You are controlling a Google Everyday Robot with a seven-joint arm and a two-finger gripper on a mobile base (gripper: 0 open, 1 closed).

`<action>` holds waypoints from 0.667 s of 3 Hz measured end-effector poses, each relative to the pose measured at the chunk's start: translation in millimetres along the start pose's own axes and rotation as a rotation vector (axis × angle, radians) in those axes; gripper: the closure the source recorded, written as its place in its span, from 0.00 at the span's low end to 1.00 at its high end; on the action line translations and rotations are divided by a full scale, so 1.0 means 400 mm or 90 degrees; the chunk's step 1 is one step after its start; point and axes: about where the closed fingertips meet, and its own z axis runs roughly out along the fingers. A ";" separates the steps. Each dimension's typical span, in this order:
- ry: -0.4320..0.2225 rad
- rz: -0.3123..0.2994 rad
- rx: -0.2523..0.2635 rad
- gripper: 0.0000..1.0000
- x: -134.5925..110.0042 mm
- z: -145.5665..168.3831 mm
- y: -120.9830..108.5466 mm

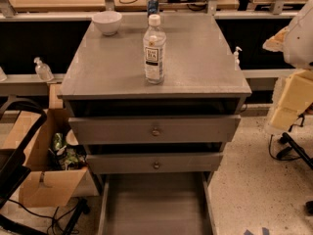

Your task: Place blue plastic bottle into bottom drawer

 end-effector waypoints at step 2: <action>-0.073 0.023 0.009 0.00 -0.010 0.012 -0.029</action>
Offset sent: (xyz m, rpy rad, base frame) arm 0.0501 -0.0001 0.0020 0.4334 -0.1322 -0.0248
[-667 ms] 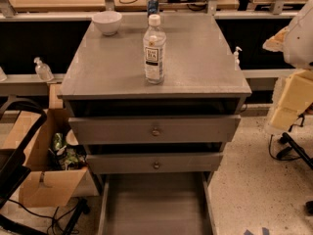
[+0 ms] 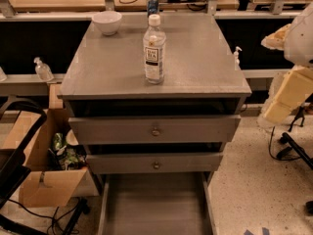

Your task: Place blue plastic bottle into bottom drawer

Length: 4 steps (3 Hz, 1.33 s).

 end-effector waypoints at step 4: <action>-0.545 0.129 0.056 0.00 -0.094 0.139 -0.229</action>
Offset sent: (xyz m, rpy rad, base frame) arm 0.1278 -0.0042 0.0066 1.0565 -0.4340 -0.0435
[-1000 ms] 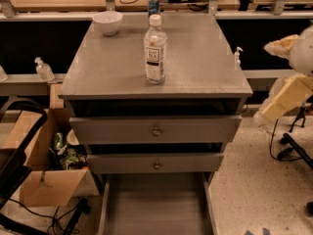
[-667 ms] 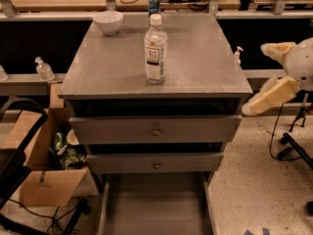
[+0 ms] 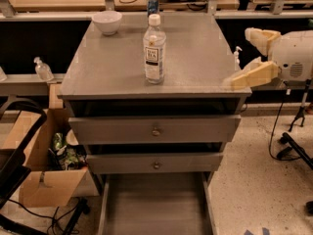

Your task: Place blue plastic bottle into bottom drawer

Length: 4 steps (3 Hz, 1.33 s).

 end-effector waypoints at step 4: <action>-0.100 -0.014 0.039 0.00 -0.066 0.193 -0.139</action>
Offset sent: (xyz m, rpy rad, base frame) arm 0.0215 0.0152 -0.0039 0.0437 -0.0363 -0.0311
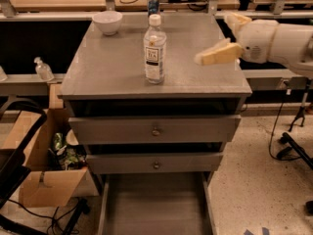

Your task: Place blue plastic bottle into bottom drawer

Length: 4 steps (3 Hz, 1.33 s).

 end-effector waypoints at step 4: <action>-0.078 0.116 -0.164 0.17 0.045 0.444 0.043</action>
Offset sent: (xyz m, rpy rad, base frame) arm 0.0883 0.1096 -0.0285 0.1400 0.1335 0.2263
